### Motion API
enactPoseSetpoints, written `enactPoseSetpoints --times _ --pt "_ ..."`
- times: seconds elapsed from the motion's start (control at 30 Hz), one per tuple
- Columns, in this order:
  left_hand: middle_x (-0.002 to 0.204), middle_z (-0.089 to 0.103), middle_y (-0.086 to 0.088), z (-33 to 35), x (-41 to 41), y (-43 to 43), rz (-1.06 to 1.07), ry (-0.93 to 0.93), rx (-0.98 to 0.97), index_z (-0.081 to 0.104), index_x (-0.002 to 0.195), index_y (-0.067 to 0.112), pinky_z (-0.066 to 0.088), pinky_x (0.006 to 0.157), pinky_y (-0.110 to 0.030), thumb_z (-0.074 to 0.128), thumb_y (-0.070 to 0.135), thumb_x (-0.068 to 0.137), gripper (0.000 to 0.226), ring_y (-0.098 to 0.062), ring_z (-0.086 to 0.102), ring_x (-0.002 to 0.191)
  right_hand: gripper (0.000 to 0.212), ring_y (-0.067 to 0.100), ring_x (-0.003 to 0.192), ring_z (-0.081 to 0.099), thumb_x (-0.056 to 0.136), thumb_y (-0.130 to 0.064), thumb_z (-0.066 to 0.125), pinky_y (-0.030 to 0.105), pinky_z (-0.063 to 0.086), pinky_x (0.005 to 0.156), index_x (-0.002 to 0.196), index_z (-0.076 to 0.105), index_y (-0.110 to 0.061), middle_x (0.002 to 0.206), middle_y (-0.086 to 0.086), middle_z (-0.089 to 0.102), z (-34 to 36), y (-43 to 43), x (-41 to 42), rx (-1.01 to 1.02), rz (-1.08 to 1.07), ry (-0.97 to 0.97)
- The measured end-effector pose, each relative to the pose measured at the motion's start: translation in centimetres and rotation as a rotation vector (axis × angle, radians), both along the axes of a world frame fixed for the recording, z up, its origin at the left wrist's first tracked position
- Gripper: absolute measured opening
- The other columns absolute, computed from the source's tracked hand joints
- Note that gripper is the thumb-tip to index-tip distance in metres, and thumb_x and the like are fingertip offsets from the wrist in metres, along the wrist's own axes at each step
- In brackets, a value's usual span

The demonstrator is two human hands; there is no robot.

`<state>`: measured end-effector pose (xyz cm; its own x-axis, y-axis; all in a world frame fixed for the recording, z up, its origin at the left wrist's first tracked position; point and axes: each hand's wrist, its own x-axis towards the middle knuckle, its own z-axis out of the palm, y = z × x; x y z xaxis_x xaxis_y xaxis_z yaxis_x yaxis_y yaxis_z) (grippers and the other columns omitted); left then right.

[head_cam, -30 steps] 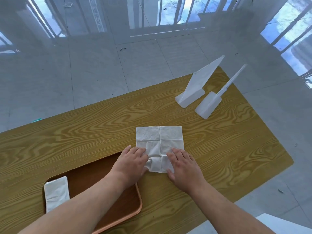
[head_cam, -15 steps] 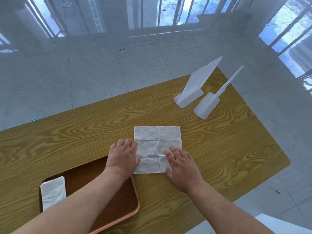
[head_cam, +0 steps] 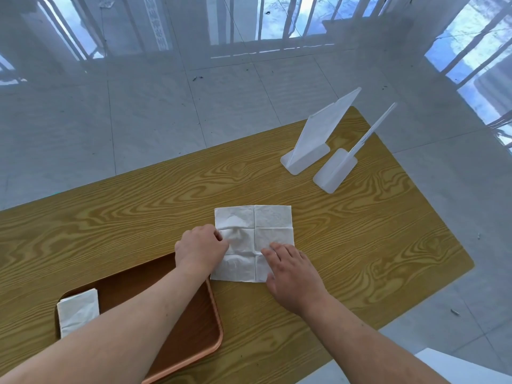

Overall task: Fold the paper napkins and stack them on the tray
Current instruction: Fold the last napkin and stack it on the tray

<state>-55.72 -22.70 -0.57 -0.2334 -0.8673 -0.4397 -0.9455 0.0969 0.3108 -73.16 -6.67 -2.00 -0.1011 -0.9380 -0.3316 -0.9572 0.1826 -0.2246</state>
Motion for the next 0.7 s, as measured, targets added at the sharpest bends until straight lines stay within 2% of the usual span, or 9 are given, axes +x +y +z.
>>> enactPoseSetpoints --times 0.1,0.17,0.23,0.4,0.5,0.6,0.7 --pt "0.07 0.064 0.013 0.3 0.3 0.5 0.067 0.161 0.012 0.056 0.078 0.033 0.053 0.073 -0.041 0.057 0.045 0.081 0.013 -0.012 0.06 0.068 0.059 0.024 0.145 0.034 0.097 -0.035 0.04 0.044 0.033 0.118 0.154 0.035 -0.023 0.158 0.003 0.039 0.1 -0.1 0.0 -0.01 -0.006 -0.01" --pt "0.072 0.064 0.012 0.8 0.4 0.8 0.081 0.256 0.014 0.052 0.082 0.035 0.051 0.059 -0.035 0.06 0.047 0.082 0.015 -0.01 0.061 0.066 0.058 0.023 0.145 0.033 0.097 -0.034 0.041 0.044 0.033 0.118 0.154 0.035 -0.023 0.158 0.002 0.039 0.2 -0.2 0.0 -0.017 -0.011 -0.019" --pt "0.078 0.065 0.011 1.4 0.2 1.0 0.09 0.37 0.055 0.051 0.09 0.037 0.048 0.053 -0.031 0.066 0.048 0.083 0.019 -0.009 0.062 0.066 0.058 0.023 0.144 0.034 0.097 -0.033 0.042 0.043 0.032 0.118 0.154 0.035 -0.023 0.158 0.001 0.039 0.4 -0.2 0.0 -0.026 -0.016 -0.032" --pt "0.083 0.068 0.008 3.0 -1.2 1.8 0.1 0.599 0.132 0.051 0.102 0.042 0.05 0.059 -0.027 0.064 0.064 0.081 0.033 -0.005 0.064 0.068 0.056 0.023 0.141 0.04 0.096 -0.029 0.046 0.042 0.036 0.116 0.151 0.039 -0.022 0.153 0.001 0.044 0.9 -0.3 -0.4 -0.075 -0.04 -0.072" --pt "0.088 0.071 0.013 3.6 -2.5 2.4 0.088 0.691 0.193 0.051 0.103 0.044 0.057 0.067 -0.034 0.06 0.068 0.081 0.035 -0.004 0.068 0.073 0.052 0.023 0.133 0.048 0.093 -0.029 0.048 0.041 0.043 0.11 0.144 0.048 -0.02 0.145 0.0 0.052 1.4 -0.2 -1.0 -0.122 -0.081 -0.06" --pt "0.098 0.073 0.013 3.8 -4.0 3.0 0.027 0.727 0.251 0.049 0.111 0.044 0.059 0.078 -0.04 0.058 0.068 0.084 0.038 -0.005 0.071 0.085 0.045 0.023 0.122 0.055 0.091 -0.027 0.051 0.039 0.048 0.1 0.135 0.055 -0.02 0.135 -0.001 0.058 1.8 0.0 -1.9 -0.167 -0.153 -0.045" --pt "0.106 0.072 0.019 3.9 -5.2 3.6 -0.094 0.698 0.27 0.045 0.12 0.048 0.054 0.075 -0.032 0.053 0.073 0.085 0.043 0.001 0.069 0.09 0.039 0.023 0.115 0.058 0.089 -0.021 0.055 0.039 0.051 0.093 0.127 0.059 -0.019 0.125 -0.001 0.063 2.0 0.5 -3.0 -0.213 -0.237 -0.038"
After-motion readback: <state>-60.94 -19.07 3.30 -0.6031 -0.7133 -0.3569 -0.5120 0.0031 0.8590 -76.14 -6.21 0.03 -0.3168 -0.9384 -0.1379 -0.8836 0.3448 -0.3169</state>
